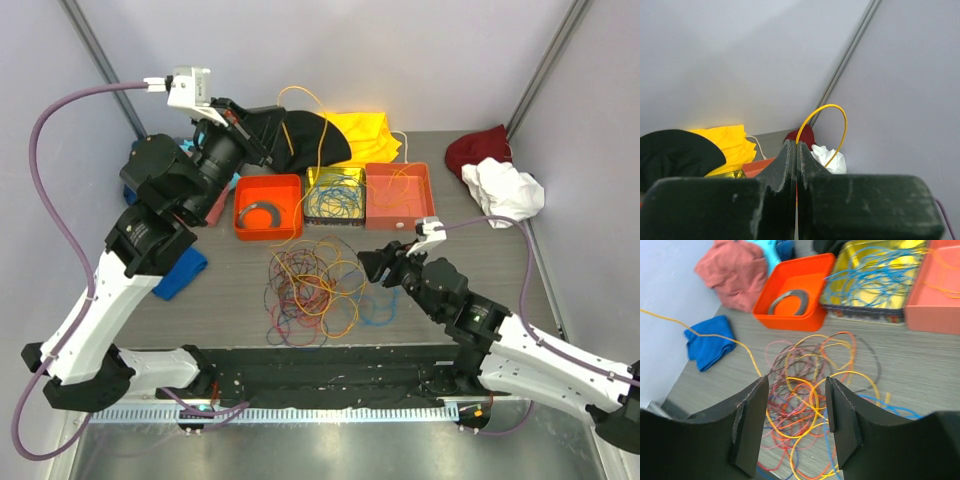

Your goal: Untangle the cables

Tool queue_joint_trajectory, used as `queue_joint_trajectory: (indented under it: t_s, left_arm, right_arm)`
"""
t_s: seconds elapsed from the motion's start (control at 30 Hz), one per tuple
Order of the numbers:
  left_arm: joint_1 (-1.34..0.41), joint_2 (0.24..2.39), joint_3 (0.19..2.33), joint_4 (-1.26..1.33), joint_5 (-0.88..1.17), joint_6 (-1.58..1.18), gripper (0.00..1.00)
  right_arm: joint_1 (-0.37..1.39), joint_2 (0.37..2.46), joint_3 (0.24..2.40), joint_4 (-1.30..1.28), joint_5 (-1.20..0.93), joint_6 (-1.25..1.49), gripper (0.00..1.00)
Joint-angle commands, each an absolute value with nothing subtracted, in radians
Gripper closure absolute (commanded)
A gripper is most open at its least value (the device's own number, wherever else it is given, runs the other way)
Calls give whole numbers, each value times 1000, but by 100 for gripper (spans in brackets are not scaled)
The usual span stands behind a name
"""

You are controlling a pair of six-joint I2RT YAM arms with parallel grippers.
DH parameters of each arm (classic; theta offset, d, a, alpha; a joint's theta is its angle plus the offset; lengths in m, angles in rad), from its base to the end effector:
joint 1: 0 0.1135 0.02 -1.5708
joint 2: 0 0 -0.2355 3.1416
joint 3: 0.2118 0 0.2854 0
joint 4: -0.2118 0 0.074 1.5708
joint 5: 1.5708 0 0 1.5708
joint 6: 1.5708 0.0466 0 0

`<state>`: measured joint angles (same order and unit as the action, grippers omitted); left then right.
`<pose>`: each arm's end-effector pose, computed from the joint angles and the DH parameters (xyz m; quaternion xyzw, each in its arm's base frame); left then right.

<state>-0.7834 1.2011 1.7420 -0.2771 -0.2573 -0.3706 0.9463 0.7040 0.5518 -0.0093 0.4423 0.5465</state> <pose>0.1913 -0.1738 0.5592 0.0239 0.6110 -0.3642 0.7025 0.1565 0.1830 0.2643 -0.0083 0.7567 0.3064 0.5774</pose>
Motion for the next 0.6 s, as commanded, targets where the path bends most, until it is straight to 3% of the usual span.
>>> queue_joint_trajectory:
  t_s: [0.0,0.17,0.57]
  left_arm:
    - [-784,1219,1792,-255,-203,-345,99]
    - [-787,1232,1815,-268,-186,-357,99]
    - [-802,1272,1881,-307,-172,-365,100]
  right_arm:
    - [948,804,593,149,273,506,41]
    - [985,997,667,158,163,471,39]
    - [1121,1126,672,435,299,353,33]
